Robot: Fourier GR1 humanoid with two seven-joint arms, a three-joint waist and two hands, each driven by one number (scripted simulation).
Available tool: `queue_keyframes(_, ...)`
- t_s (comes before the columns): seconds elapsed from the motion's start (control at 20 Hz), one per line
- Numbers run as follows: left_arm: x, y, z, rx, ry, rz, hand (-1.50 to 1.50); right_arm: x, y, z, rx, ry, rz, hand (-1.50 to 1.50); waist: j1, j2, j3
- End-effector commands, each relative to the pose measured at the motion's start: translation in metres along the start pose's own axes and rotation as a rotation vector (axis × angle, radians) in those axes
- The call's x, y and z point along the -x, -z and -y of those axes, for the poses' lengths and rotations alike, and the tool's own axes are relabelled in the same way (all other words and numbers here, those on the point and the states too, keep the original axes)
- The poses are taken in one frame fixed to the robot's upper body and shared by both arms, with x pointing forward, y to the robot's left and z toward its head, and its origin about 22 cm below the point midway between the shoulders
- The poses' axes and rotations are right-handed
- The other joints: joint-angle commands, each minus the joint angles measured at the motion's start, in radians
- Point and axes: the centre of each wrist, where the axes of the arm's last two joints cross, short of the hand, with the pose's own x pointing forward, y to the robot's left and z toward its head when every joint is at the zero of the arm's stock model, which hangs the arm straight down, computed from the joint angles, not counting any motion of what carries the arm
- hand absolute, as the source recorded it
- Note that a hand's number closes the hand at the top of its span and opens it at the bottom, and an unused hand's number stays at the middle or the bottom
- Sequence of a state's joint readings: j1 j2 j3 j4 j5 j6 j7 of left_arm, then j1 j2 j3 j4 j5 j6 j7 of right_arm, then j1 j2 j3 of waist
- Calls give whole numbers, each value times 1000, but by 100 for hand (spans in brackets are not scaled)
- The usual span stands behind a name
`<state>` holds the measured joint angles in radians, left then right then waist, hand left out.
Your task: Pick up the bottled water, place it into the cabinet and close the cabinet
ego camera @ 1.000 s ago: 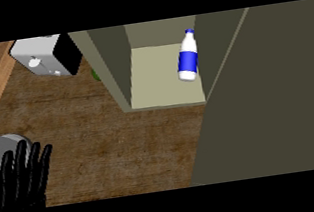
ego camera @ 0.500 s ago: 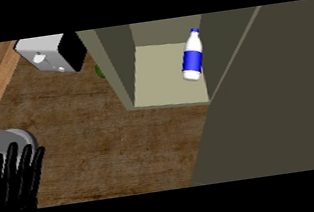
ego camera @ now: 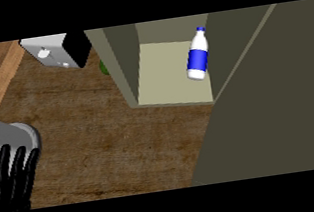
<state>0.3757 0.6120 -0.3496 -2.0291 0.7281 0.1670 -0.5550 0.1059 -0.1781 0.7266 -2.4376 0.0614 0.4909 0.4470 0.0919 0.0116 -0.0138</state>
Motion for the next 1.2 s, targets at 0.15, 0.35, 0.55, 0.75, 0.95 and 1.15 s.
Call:
queue_keyframes(0.15,-4,1,-2,34,-21,12,-150,17,39,-7,92,216,33,150,37,18,1)
queue_keyframes(0.35,-7,8,-6,65,-6,24,-150,31,43,-23,-132,396,-11,150,77,45,-1)
queue_keyframes(0.55,-7,7,-3,83,-32,11,-150,42,47,-19,-147,530,-10,150,85,44,1)
queue_keyframes(0.75,-7,4,-12,51,-7,16,-150,47,36,-1,50,577,6,150,41,29,3)
queue_keyframes(0.95,-8,1,-16,33,0,5,-150,50,19,13,249,570,13,150,14,25,4)
queue_keyframes(1.15,-8,1,-14,27,-5,17,-150,58,15,21,355,595,8,150,12,33,4)
